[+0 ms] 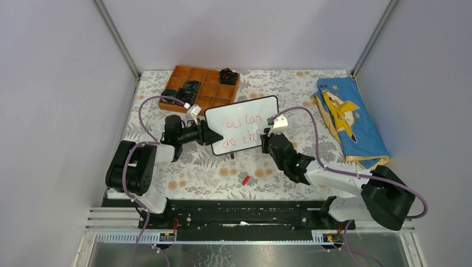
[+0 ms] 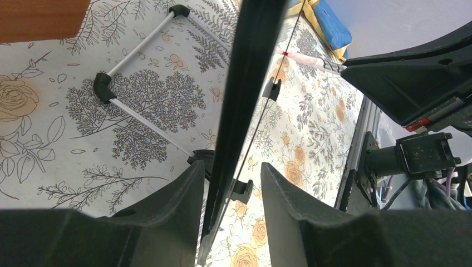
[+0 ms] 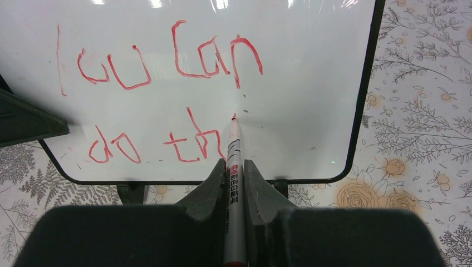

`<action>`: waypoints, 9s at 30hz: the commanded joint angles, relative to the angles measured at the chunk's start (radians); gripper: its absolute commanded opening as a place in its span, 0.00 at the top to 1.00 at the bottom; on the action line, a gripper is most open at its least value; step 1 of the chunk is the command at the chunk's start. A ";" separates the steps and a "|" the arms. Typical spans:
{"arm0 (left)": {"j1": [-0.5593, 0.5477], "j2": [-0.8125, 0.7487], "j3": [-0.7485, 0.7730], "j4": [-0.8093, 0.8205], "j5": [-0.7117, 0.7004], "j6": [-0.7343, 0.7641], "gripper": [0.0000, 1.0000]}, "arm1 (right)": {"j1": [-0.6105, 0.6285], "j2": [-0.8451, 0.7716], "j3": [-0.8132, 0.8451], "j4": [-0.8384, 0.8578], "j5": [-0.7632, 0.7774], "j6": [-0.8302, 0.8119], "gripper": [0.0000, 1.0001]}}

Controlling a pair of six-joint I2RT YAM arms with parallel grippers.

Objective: Write a sentence on the whiteboard

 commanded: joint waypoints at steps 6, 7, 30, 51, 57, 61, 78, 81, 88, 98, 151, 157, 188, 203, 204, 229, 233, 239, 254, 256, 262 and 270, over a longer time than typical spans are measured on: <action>-0.005 -0.025 0.025 0.008 -0.008 0.022 0.51 | -0.010 -0.090 0.000 0.019 -0.014 0.019 1.00; -0.005 -0.025 0.025 0.008 -0.008 0.022 0.51 | -0.010 -0.100 -0.005 0.018 -0.019 0.019 1.00; -0.007 -0.028 0.031 -0.018 -0.019 0.030 0.53 | -0.009 -0.109 -0.054 0.009 -0.044 0.073 1.00; -0.006 -0.025 0.035 -0.025 -0.017 0.032 0.55 | -0.009 -0.056 0.009 0.019 -0.019 0.054 1.00; -0.007 -0.028 0.034 -0.029 -0.017 0.034 0.55 | -0.009 -0.040 0.015 0.014 -0.015 0.052 1.00; -0.006 -0.030 0.034 -0.032 -0.017 0.034 0.55 | -0.011 -0.027 0.015 0.010 -0.003 0.052 1.00; -0.008 -0.028 0.036 -0.035 -0.017 0.035 0.55 | -0.012 -0.017 -0.013 -0.016 -0.010 0.057 1.00; -0.008 -0.030 0.036 -0.034 -0.017 0.034 0.55 | -0.012 -0.019 -0.021 -0.020 -0.018 0.064 1.00; -0.008 -0.029 0.037 -0.036 -0.017 0.034 0.55 | -0.012 -0.028 -0.041 -0.027 -0.039 0.076 1.00; -0.011 -0.030 0.037 -0.036 -0.017 0.034 0.55 | -0.012 -0.034 -0.057 -0.032 -0.051 0.088 1.00; -0.016 -0.029 0.045 -0.069 -0.026 0.055 0.56 | -0.052 -0.022 0.077 -0.089 0.008 0.046 1.00; -0.017 -0.030 0.046 -0.071 -0.025 0.057 0.56 | -0.051 -0.019 0.069 -0.075 -0.022 0.038 1.00; -0.021 -0.038 0.045 -0.076 -0.030 0.060 0.56 | -0.052 -0.026 0.028 -0.158 0.049 0.085 1.00; -0.022 -0.038 0.047 -0.080 -0.032 0.063 0.56 | -0.053 -0.011 0.021 -0.181 0.007 0.091 1.00; -0.022 -0.038 0.047 -0.079 -0.032 0.063 0.56 | -0.053 -0.011 0.019 -0.182 0.004 0.091 1.00; -0.026 -0.043 0.047 -0.084 -0.036 0.068 0.56 | -0.052 0.005 0.018 -0.173 -0.068 0.105 1.00; -0.027 -0.043 0.046 -0.084 -0.035 0.068 0.56 | -0.051 0.007 0.023 -0.169 -0.079 0.109 1.00; -0.027 -0.044 0.047 -0.084 -0.037 0.068 0.56 | -0.052 0.010 0.025 -0.157 -0.100 0.111 1.00; -0.027 -0.053 0.051 -0.103 -0.039 0.082 0.54 | -0.052 -0.159 0.011 -0.279 -0.158 0.116 1.00; -0.025 -0.062 0.051 -0.115 -0.042 0.091 0.53 | -0.051 -0.209 -0.001 -0.311 -0.163 0.116 1.00; -0.027 -0.081 0.050 -0.146 -0.047 0.105 0.52 | -0.051 -0.332 -0.049 -0.369 -0.101 0.111 1.00; -0.034 -0.082 0.057 -0.179 -0.061 0.117 0.52 | -0.052 -0.377 -0.150 -0.192 0.009 0.122 1.00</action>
